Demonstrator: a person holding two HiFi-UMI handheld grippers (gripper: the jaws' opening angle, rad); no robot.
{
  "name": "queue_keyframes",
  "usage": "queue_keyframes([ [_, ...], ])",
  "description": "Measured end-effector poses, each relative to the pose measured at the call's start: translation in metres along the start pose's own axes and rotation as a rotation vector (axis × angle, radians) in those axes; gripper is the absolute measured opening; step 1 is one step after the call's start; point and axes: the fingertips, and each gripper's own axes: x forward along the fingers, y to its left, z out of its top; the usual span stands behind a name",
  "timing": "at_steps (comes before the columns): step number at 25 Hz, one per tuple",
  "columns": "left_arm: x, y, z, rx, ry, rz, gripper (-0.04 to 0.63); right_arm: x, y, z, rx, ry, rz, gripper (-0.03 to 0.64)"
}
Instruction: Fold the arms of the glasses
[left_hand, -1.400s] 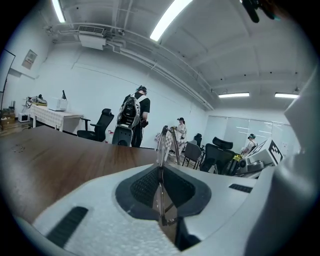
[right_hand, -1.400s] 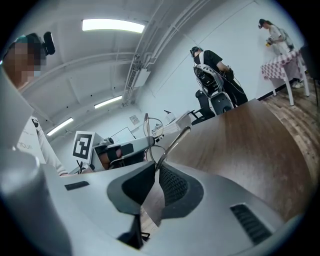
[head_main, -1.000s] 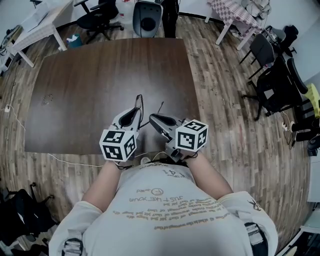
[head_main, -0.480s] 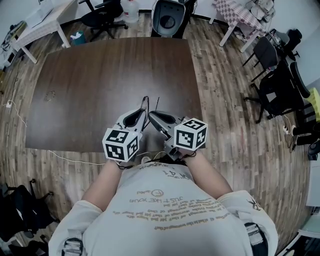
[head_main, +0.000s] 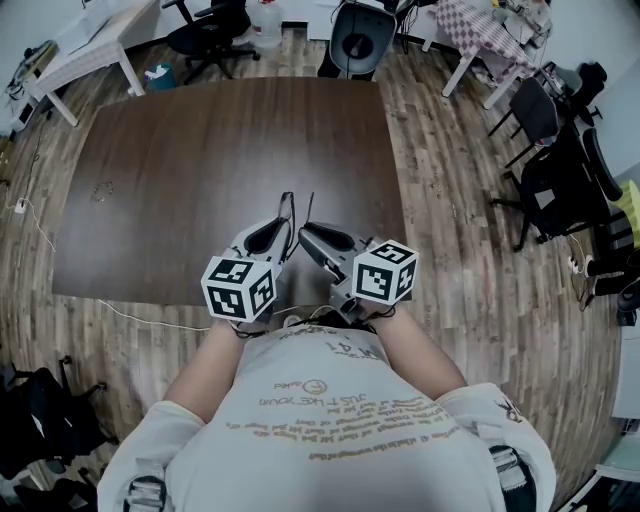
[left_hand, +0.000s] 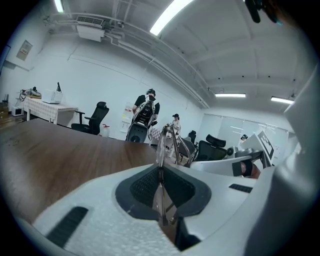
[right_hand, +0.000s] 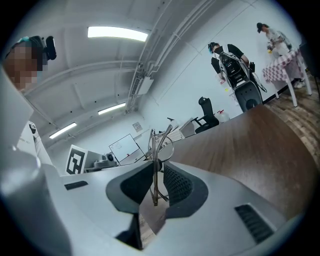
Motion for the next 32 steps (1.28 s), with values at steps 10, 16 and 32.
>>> queue_keyframes([
  [10, 0.004, -0.003, -0.002, 0.015, 0.020, -0.010, 0.041, 0.000, -0.003, -0.001, 0.015, -0.004, 0.015, 0.029],
  [16, 0.009, -0.011, -0.006, 0.046, 0.036, -0.029, 0.041, -0.001, -0.006, -0.003, 0.016, -0.001, 0.011, 0.029],
  [32, 0.011, 0.022, -0.026, 0.056, 0.105, 0.079, 0.040, -0.019, -0.027, -0.013, -0.054, 0.018, -0.169, 0.034],
])
